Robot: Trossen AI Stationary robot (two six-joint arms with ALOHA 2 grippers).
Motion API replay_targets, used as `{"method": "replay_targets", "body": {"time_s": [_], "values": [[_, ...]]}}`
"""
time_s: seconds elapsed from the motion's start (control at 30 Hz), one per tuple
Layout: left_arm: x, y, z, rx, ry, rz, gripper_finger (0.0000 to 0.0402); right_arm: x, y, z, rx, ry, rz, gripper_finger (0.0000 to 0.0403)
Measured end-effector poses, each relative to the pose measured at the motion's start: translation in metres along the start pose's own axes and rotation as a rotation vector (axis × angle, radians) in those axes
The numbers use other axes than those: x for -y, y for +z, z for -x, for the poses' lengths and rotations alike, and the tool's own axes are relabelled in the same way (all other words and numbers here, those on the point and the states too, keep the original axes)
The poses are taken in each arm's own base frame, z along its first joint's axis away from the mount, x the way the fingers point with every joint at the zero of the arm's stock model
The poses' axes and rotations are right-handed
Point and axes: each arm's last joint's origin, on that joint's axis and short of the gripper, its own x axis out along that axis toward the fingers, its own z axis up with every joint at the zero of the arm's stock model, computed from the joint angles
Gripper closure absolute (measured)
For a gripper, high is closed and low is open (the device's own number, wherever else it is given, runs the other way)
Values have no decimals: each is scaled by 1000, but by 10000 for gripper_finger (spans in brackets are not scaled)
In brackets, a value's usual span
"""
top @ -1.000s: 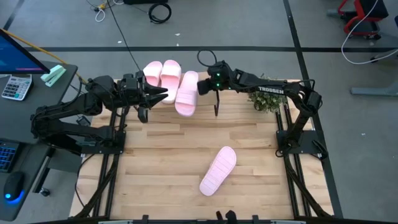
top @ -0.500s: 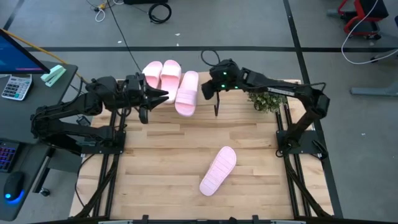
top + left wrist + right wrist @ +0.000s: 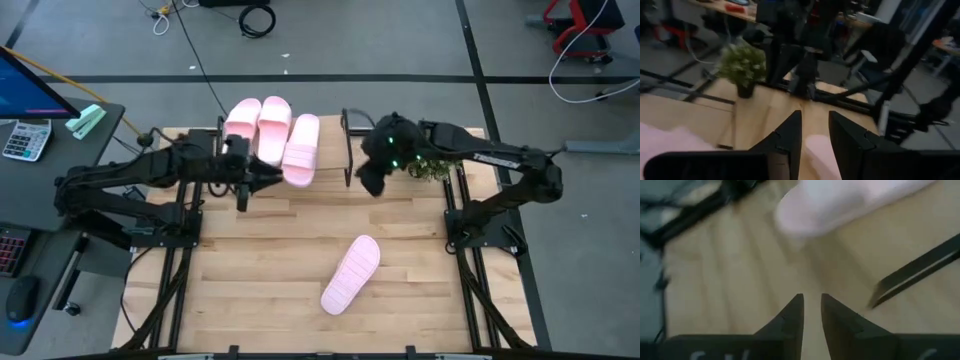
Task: Pick and place slides into the shelf
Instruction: Put the pink slides on the shelf
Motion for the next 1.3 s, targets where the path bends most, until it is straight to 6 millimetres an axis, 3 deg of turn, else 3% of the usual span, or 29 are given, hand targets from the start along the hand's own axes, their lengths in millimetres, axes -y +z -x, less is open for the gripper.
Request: {"method": "replay_targets", "body": {"time_s": [0.27, 0.4, 0.63, 0.87, 1.07, 1.3], "values": [[5, -15, -28, -110, -35, 53, 296, -36, -39, 2, -285, 60, 82, 318], [4, -20, -37, -141, -25, 60, 296, -46, -60, -8, -368, 48, 94, 319], [2, -27, -49, -176, -8, 125, 296, -38, -119, -42, -461, 3, 2, 318], [3, -24, -52, -141, -8, 134, 297, -21, -159, -69, -436, 138, -124, 310], [3, -22, -52, -125, -11, 158, 298, -3, -169, -77, -424, 144, -173, 267], [4, -21, -52, -108, -18, 159, 300, 10, -152, -83, -321, 187, -234, 186]]}}
